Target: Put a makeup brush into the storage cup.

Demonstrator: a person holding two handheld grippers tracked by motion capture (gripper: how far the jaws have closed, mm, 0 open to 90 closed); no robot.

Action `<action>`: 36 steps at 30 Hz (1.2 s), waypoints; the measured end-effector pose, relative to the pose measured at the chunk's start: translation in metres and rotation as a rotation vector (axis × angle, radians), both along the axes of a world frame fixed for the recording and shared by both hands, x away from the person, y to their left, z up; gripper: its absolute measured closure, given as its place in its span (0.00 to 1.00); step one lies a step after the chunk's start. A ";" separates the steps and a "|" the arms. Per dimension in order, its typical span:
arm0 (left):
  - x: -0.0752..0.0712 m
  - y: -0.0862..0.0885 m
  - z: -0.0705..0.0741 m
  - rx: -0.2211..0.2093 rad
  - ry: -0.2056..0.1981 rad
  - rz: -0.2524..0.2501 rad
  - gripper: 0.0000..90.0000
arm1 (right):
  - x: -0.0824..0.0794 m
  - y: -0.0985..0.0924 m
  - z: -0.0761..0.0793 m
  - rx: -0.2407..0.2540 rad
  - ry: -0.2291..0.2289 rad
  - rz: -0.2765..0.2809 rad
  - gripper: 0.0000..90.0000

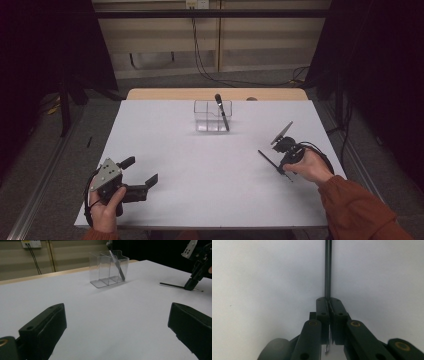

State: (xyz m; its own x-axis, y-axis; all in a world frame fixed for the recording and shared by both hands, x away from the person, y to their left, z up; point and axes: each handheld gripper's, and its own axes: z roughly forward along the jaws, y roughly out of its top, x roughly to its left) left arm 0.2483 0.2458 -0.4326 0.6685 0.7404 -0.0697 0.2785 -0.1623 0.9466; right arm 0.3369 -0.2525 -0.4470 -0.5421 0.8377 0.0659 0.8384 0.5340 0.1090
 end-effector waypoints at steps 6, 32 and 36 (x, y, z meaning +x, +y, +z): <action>0.000 0.000 0.000 -0.002 0.001 0.002 0.02 | -0.003 0.001 0.002 0.016 -0.032 0.005 0.96; 0.000 0.000 0.000 0.001 -0.005 -0.001 0.02 | -0.028 -0.032 0.022 0.429 -0.395 -0.052 0.96; 0.000 0.000 0.000 0.001 -0.004 0.000 0.02 | -0.031 -0.034 0.022 0.485 -0.476 -0.053 0.96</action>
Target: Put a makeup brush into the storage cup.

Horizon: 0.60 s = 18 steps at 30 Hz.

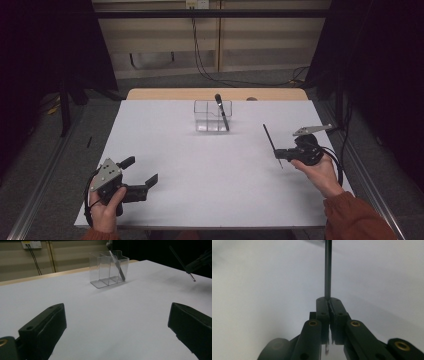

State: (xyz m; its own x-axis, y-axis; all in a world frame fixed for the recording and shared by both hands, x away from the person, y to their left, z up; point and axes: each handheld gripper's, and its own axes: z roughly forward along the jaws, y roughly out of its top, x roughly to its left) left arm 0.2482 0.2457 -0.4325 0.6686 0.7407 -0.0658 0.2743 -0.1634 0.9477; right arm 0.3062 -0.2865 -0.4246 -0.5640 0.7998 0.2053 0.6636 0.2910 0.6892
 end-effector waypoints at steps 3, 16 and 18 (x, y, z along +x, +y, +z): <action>0.000 0.000 0.000 0.000 -0.003 0.005 0.02 | -0.002 0.001 -0.001 0.025 -0.050 0.008 0.96; -0.001 0.001 0.001 -0.001 -0.009 0.005 0.02 | -0.008 -0.005 0.000 0.180 -0.206 -0.032 0.96; -0.001 0.001 0.001 -0.001 -0.010 0.008 0.02 | -0.009 -0.006 0.001 0.200 -0.207 -0.027 0.96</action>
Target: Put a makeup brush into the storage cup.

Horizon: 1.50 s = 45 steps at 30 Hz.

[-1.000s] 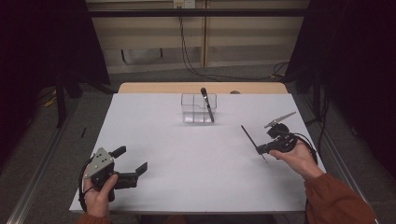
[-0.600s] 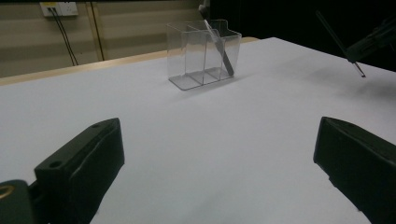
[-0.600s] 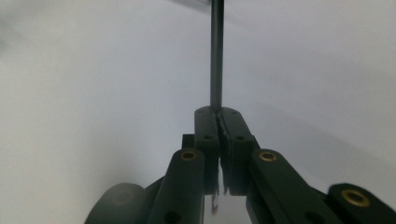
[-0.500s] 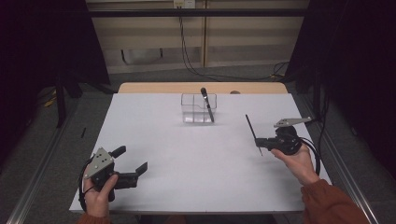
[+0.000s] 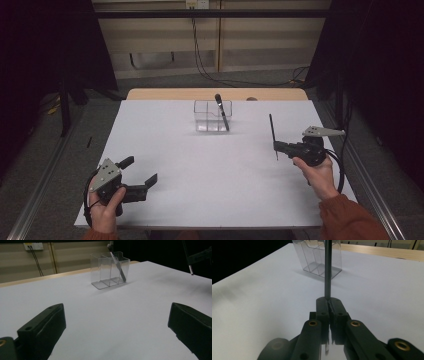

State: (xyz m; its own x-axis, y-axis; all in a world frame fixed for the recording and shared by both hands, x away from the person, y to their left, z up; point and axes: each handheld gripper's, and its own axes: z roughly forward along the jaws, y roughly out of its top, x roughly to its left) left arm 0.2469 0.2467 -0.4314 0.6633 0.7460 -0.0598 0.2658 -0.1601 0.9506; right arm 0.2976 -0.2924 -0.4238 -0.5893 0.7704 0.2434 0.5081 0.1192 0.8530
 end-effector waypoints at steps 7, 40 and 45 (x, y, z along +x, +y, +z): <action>0.000 0.000 -0.001 0.001 0.003 -0.006 0.02 | -0.002 0.005 -0.001 0.018 -0.022 0.055 0.96; 0.000 -0.001 -0.001 0.004 0.006 -0.010 0.02 | -0.012 0.064 0.003 -0.010 -0.026 0.293 0.96; 0.000 0.000 -0.001 0.003 0.006 -0.009 0.02 | -0.011 0.075 0.003 -0.018 -0.020 0.328 0.96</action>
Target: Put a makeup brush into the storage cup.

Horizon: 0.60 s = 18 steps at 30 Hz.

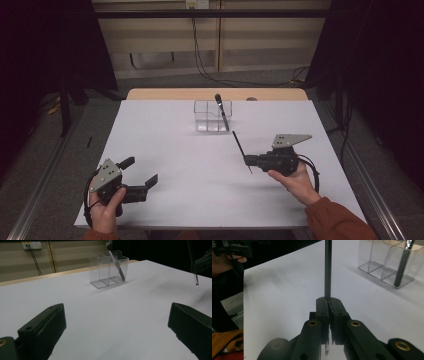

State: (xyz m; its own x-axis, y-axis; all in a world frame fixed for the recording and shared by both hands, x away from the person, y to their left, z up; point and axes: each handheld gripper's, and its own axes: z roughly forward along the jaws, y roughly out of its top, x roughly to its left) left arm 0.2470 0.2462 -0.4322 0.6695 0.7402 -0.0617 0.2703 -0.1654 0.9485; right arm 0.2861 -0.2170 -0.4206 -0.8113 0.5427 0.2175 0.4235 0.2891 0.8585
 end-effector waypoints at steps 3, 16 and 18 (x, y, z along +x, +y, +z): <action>0.000 0.000 0.000 0.000 -0.001 -0.004 0.02 | 0.001 0.007 0.001 0.000 -0.002 0.017 0.96; 0.000 0.001 0.001 -0.005 -0.002 -0.001 0.02 | 0.009 0.029 0.006 -0.026 0.024 0.071 0.96; 0.000 0.001 0.000 -0.004 -0.002 -0.001 0.02 | 0.011 0.031 0.008 -0.033 0.028 0.076 0.96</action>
